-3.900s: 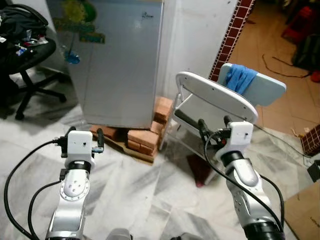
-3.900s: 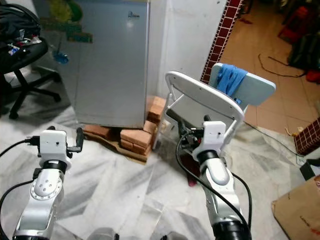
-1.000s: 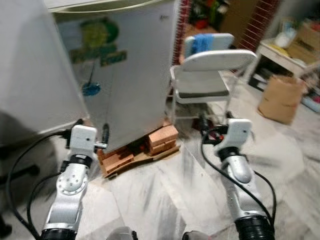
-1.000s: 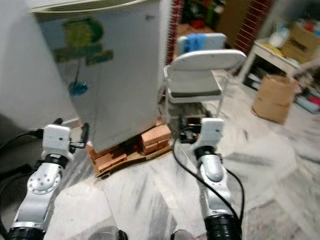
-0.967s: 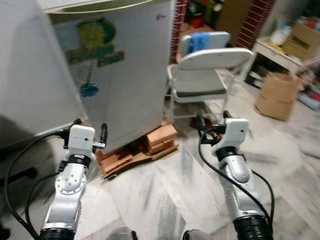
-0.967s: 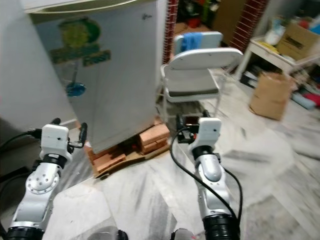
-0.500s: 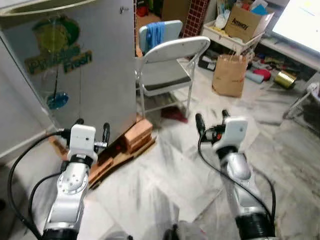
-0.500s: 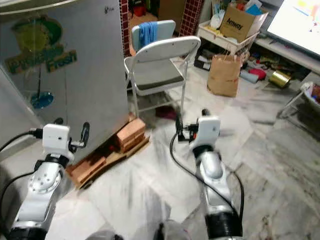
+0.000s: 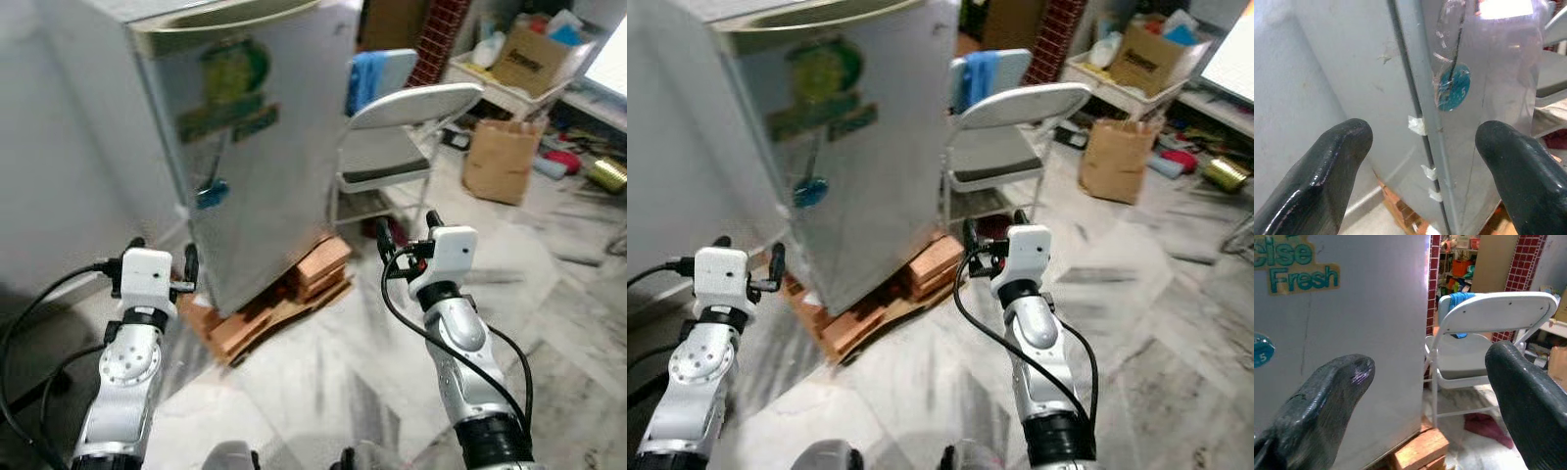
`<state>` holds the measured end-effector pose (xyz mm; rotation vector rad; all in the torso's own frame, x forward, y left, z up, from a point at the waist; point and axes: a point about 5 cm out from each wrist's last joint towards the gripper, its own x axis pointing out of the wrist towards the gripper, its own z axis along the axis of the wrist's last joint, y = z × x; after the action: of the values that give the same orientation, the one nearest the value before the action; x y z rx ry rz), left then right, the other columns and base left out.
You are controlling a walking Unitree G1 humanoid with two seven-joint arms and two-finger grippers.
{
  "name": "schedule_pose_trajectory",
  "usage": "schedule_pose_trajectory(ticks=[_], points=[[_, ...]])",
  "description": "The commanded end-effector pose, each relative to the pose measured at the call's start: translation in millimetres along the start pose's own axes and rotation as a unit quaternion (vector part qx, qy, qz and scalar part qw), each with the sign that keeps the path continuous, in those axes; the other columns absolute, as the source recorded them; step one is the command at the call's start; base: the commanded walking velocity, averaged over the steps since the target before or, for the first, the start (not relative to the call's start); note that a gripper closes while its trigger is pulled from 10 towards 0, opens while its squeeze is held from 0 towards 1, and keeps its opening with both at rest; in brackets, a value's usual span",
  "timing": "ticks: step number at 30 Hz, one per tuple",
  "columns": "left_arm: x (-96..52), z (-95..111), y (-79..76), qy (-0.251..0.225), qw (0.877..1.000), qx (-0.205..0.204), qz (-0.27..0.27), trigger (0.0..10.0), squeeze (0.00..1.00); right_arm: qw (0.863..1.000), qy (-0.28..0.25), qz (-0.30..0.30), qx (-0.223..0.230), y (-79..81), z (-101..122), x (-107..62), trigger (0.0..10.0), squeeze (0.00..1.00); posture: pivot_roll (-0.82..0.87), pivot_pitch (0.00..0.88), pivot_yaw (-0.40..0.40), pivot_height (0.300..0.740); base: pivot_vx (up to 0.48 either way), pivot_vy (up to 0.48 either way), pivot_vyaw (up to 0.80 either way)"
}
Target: Restocking fridge
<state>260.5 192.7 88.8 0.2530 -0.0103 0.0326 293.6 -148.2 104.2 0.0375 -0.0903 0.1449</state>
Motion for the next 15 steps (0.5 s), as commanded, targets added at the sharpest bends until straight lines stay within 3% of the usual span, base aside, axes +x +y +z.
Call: schedule_pose_trajectory(ticks=[1, 11, 15], points=[[-0.3, 1.4, -8.3, -0.003, 1.000, 0.000, -0.019, 10.0, 0.00, 1.000, -0.001, -0.013, -0.005, -9.1, 1.0, -2.8, 10.0, 0.00, 0.12, 0.048, -0.056, 0.740, 0.379, 0.296, 0.00], [-3.0, -2.7, -8.2, 0.014, 1.000, -0.004, -0.015, 10.0, 0.00, 1.000, 0.001, -0.013, -0.008, -11.0, 0.3, -4.8, 10.0, 0.00, 0.12, 0.054, -0.057, 0.740, 0.372, 0.302, -0.80], [-4.4, -3.5, -6.0, 0.009, 1.000, 0.013, -0.012, 10.0, 0.00, 1.000, 0.003, -0.017, -0.009, -12.0, -1.2, -7.4, 10.0, 0.00, 0.11, 0.051, -0.046, 0.740, 0.079, 0.091, -0.25]])
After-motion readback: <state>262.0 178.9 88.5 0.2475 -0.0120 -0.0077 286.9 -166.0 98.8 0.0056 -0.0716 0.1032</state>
